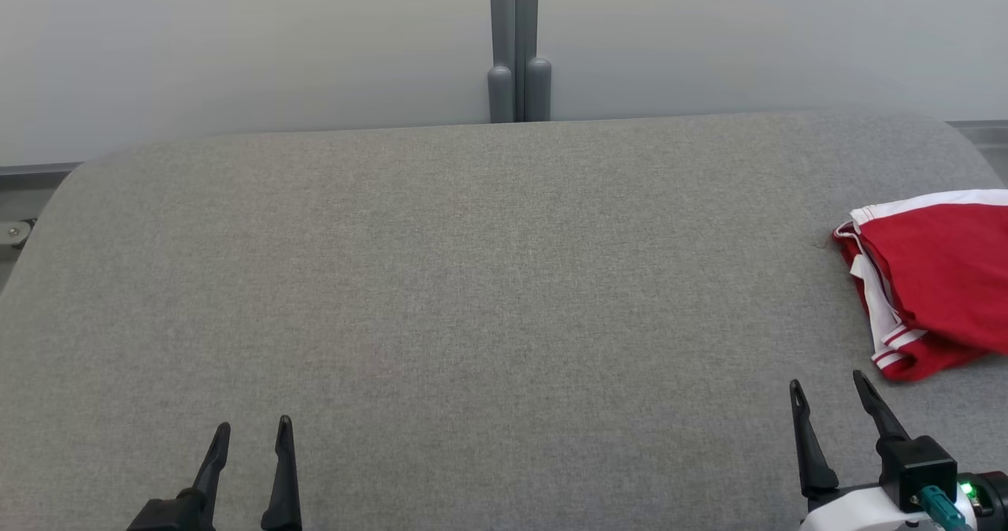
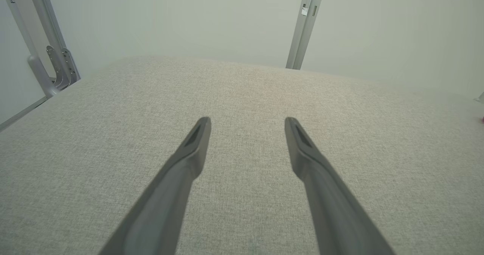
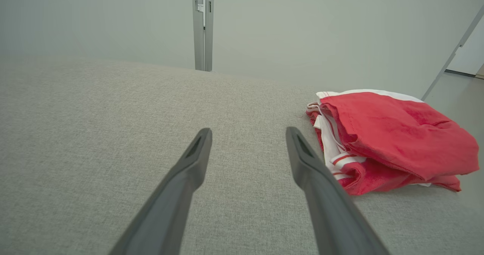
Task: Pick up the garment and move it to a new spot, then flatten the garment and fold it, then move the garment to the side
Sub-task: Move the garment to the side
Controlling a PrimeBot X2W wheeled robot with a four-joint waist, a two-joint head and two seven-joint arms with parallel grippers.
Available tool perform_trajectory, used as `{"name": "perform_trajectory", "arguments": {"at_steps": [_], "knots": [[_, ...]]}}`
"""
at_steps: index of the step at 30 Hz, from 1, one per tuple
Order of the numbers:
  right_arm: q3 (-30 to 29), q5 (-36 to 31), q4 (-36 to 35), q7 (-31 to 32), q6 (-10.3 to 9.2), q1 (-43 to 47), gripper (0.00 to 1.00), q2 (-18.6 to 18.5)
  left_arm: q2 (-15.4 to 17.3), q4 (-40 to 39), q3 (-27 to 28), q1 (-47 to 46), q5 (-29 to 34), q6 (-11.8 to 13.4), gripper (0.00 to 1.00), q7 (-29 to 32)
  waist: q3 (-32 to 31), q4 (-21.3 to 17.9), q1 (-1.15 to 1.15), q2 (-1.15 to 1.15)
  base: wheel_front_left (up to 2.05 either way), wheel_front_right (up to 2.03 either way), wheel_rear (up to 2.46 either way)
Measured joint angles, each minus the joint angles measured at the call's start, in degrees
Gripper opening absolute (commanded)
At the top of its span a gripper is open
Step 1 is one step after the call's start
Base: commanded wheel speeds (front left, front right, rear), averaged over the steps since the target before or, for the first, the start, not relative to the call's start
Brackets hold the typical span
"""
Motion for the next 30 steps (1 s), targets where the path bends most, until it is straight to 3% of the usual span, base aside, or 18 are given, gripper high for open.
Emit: {"name": "perform_trajectory", "arguments": {"at_steps": [30], "knots": [[-1.1, 0.2, 0.7, 0.0, 0.0, 0.1, 1.0, 0.4, 0.7, 0.5, -1.5, 0.1, -1.7, -0.1, 1.0, 0.0, -0.5, -0.2, 0.0, 0.0, 0.0, 0.0, 0.0]]}}
